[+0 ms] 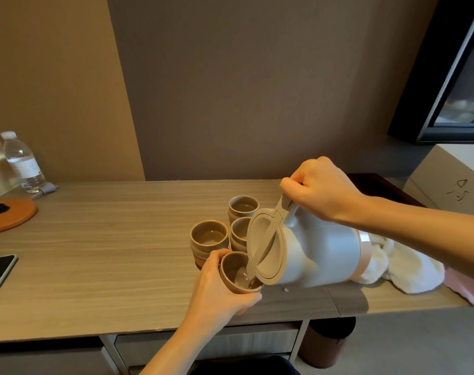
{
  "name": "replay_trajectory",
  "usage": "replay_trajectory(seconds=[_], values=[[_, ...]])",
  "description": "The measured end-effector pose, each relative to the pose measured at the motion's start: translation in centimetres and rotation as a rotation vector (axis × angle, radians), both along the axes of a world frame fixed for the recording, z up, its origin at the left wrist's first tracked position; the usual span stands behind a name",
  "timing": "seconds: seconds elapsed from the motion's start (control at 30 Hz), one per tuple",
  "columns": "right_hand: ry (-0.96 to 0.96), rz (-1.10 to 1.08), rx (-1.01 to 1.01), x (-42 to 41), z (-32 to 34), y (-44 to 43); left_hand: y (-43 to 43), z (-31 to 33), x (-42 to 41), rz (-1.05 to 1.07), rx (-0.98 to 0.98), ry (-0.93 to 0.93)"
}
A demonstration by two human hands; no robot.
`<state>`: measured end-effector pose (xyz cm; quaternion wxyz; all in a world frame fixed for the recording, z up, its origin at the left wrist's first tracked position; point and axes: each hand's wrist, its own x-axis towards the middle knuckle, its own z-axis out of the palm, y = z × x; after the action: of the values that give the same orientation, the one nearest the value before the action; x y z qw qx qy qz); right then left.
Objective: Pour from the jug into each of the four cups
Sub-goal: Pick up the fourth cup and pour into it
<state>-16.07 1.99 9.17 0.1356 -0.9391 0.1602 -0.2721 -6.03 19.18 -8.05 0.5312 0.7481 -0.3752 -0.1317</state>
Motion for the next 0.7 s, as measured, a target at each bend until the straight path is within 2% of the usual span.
replay_trajectory(seconds=[0.7], values=[[0.016,0.024,-0.059,0.6,0.2,0.6,-0.2,-1.3,0.4,0.053,-0.023,0.004]])
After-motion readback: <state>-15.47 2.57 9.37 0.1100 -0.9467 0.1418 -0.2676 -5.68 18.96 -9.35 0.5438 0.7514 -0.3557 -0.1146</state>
